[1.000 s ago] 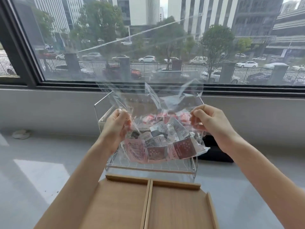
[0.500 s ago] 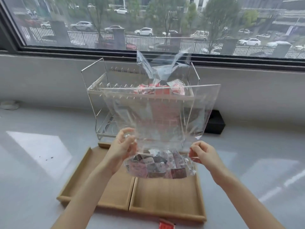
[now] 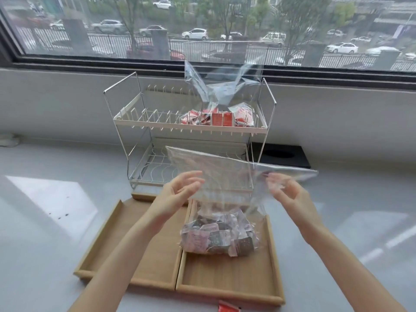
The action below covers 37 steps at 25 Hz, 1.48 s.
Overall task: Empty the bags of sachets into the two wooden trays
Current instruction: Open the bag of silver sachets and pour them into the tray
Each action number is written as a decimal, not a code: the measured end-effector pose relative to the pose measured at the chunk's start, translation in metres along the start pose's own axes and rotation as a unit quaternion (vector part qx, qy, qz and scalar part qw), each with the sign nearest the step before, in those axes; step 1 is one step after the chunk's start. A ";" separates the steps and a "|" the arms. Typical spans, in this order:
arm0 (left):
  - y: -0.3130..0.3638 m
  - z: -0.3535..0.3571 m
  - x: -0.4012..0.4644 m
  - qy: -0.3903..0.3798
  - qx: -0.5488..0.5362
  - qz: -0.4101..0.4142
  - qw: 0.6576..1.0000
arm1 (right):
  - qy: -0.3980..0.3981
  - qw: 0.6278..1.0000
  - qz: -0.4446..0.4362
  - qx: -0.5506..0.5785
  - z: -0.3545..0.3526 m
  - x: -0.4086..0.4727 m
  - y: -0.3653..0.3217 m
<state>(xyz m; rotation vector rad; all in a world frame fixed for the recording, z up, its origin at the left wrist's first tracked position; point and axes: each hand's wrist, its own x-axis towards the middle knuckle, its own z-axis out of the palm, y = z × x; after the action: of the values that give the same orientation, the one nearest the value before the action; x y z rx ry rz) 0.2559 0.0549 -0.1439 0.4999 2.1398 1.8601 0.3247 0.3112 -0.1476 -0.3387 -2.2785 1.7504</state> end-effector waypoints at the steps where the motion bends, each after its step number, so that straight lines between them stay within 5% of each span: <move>1: 0.007 -0.001 0.001 0.011 -0.010 0.021 1.000 | 0.007 1.000 -0.021 0.015 -0.001 0.002 -0.005; 11: 0.035 -0.003 0.004 0.106 -0.080 0.092 0.987 | 0.057 0.992 -0.061 0.093 -0.013 0.017 -0.051; 15: 0.041 0.002 0.002 0.091 -0.066 0.093 0.989 | 0.153 0.967 -0.200 0.024 -0.011 0.024 -0.113; 18: 0.046 0.011 -0.003 0.049 -0.046 0.112 0.991 | 0.006 0.961 -0.240 -0.137 0.010 0.030 -0.157; 21: 0.052 0.015 -0.006 0.042 -0.047 0.121 0.991 | -0.223 0.931 -0.152 -0.247 0.045 0.029 -0.171; 24: 0.054 0.015 -0.009 0.057 -0.044 0.115 0.991 | -0.334 0.896 -0.092 -0.278 0.069 0.024 -0.158; 32: 0.053 0.014 -0.016 0.071 -0.006 0.070 0.995 | -0.426 0.886 -0.029 -0.178 0.060 0.021 -0.145; 37: 0.051 0.012 -0.017 0.034 -0.027 0.079 0.996 | -0.335 0.935 -0.032 -0.109 0.054 0.022 -0.137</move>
<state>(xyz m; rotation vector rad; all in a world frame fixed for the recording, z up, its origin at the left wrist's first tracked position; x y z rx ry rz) 0.2806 0.0651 -0.0961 0.6194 2.1436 2.0407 0.2811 0.2346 -0.0271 0.3575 -2.9075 1.7676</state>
